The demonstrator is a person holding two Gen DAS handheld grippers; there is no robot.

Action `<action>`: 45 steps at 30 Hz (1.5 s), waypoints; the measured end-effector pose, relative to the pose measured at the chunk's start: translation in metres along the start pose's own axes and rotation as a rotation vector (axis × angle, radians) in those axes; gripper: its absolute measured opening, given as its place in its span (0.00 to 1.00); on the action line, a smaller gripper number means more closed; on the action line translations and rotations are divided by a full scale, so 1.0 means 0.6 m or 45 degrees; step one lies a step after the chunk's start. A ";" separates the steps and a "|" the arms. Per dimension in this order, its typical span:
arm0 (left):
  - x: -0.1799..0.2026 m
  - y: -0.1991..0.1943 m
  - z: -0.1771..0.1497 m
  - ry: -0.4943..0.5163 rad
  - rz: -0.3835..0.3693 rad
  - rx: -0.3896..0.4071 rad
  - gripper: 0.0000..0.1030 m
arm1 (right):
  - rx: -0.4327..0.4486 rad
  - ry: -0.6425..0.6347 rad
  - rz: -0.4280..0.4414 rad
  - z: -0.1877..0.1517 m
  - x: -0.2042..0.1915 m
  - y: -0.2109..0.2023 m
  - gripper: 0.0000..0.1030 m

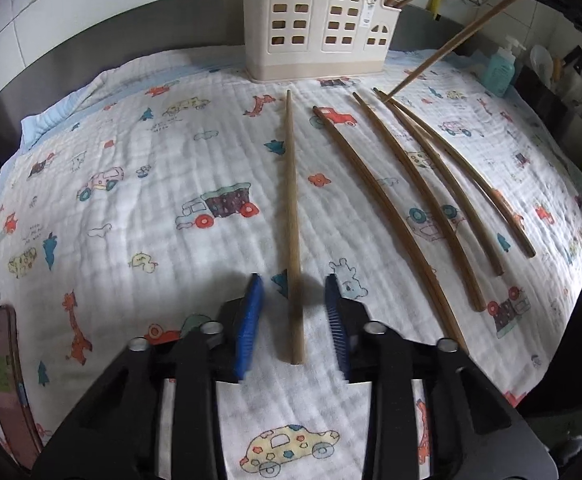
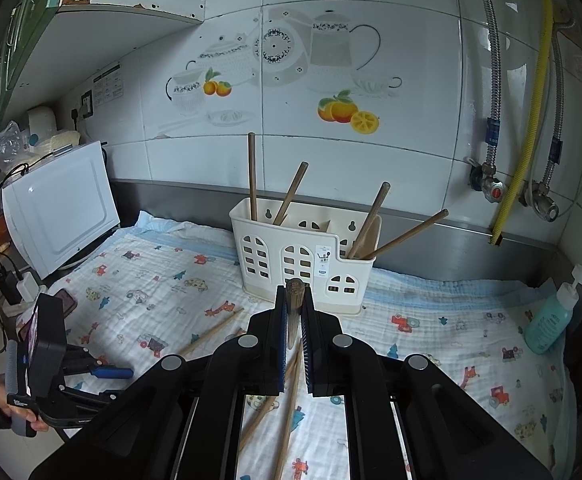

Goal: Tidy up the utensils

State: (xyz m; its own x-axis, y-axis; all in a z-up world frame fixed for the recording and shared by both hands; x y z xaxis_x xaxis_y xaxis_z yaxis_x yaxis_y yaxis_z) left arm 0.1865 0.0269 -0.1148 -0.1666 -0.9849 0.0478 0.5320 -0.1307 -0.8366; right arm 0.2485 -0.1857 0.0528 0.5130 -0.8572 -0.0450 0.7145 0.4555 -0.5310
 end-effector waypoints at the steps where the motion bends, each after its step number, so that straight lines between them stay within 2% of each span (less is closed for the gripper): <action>1: 0.000 0.000 0.000 0.003 0.010 -0.002 0.19 | 0.000 0.002 0.001 0.000 0.001 0.001 0.06; 3: 0.000 0.001 0.000 0.007 0.003 -0.002 0.12 | -0.001 0.002 0.002 -0.001 0.001 0.001 0.06; 8: -0.005 0.005 0.007 0.002 -0.008 -0.033 0.12 | -0.001 0.002 0.002 -0.001 0.002 0.003 0.06; 11: 0.000 0.007 0.009 0.021 0.028 -0.036 0.06 | -0.003 0.005 0.002 -0.002 0.002 0.003 0.06; 13: -0.005 0.004 0.013 -0.011 0.009 -0.026 0.06 | -0.004 0.008 0.002 -0.002 0.001 0.004 0.06; 21: -0.017 -0.052 0.045 -0.059 0.023 0.151 0.06 | 0.021 0.012 0.005 0.003 0.000 -0.002 0.06; 26: -0.009 -0.089 0.081 -0.056 0.030 0.297 0.06 | 0.036 0.015 0.004 0.010 -0.002 -0.004 0.06; 29: 0.001 -0.100 0.102 -0.035 0.024 0.351 0.06 | 0.046 0.022 0.005 0.016 -0.001 -0.005 0.06; 39: 0.014 -0.141 0.159 0.027 0.032 0.481 0.06 | 0.092 0.028 0.024 0.055 0.005 -0.015 0.06; 45: 0.014 -0.167 0.206 0.048 0.036 0.527 0.06 | 0.132 0.014 0.016 0.097 0.015 -0.029 0.06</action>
State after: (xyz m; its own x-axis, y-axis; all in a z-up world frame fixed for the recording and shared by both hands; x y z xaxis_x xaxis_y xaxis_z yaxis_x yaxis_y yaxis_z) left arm 0.2344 0.0175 0.0372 -0.1730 -0.9849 0.0015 0.8246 -0.1457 -0.5466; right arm 0.2683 -0.1877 0.1108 0.5175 -0.8535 -0.0609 0.7536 0.4883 -0.4400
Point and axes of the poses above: each gripper's, at about its wrist camera, not at the fingertips, and y roughly the way its jaws point, x to its right, z to its top, the point moved 2 cm from there along y, roughly the way its jaws point, and after that the axes turned 2 degrees about y, right-handed, at the moved point
